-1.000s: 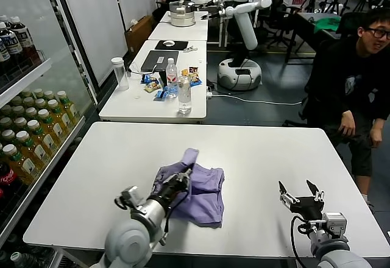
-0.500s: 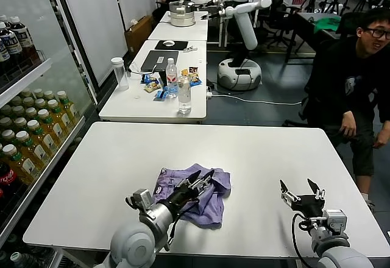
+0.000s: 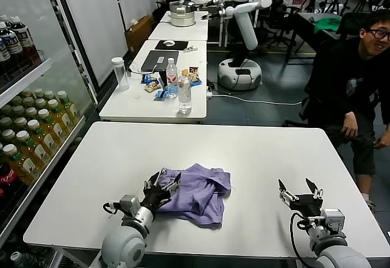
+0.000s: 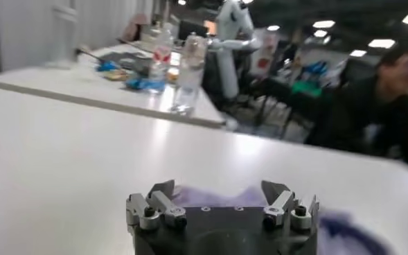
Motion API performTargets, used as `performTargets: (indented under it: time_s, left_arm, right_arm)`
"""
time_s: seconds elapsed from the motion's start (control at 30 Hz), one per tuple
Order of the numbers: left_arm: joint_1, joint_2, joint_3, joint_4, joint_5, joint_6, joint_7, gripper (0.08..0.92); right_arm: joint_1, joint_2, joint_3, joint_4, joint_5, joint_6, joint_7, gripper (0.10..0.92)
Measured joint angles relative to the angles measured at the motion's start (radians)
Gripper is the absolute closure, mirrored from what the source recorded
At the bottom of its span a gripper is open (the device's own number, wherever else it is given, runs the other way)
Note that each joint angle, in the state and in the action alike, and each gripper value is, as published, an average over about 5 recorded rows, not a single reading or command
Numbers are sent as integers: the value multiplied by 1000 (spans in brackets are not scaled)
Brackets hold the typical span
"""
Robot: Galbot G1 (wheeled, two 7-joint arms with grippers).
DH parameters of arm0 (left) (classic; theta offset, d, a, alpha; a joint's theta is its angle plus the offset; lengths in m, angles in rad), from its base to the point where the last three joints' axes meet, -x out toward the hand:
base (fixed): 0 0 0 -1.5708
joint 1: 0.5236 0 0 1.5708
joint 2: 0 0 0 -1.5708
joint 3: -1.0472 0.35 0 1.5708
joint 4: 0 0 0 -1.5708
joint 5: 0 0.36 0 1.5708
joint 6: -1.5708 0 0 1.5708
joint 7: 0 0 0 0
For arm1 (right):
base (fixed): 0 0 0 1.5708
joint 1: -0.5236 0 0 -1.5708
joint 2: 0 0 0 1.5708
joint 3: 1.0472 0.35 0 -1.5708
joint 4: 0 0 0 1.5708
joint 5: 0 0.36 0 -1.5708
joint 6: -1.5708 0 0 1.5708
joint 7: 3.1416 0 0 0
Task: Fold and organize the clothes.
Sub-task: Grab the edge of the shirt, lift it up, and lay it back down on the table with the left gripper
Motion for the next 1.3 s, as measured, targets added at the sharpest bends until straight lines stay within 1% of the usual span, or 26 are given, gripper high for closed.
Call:
performTargets:
  time_s: [0.17,0.27,0.37,0.63,0.83,1.03,1.13,1.3]
  left_arm:
    - [4,-16,14,41,94,-8,-31,177]
    - [11,-20,21,55,126,-9,-44,194]
    - [24,-24,25,58,142,-13,-51,260]
    - [43,-36,16,57,111,-9,-56,493]
    - [40,-42,-7,45,-11,-15,-43,666]
    - [32,-45,-59,27,-192,-26,-36,835]
    - [29,-36,-106,12,-300,-23,-35,871]
    - [20,4,-215,-11,-488,-9,-39,871]
  right_arm:
    - [-7,1,3,6,-2,0,0,203]
    - [-10,0,7,11,-1,0,0,203]
    - [-11,1,9,14,-1,0,0,203]
    - [-10,7,5,24,-2,-1,0,203]
    - [-10,13,2,26,-10,-1,0,203]
    - [-8,21,5,27,-13,1,0,203]
    - [-12,22,8,27,-13,5,0,203]
    - [-7,25,5,25,-13,8,-1,203]
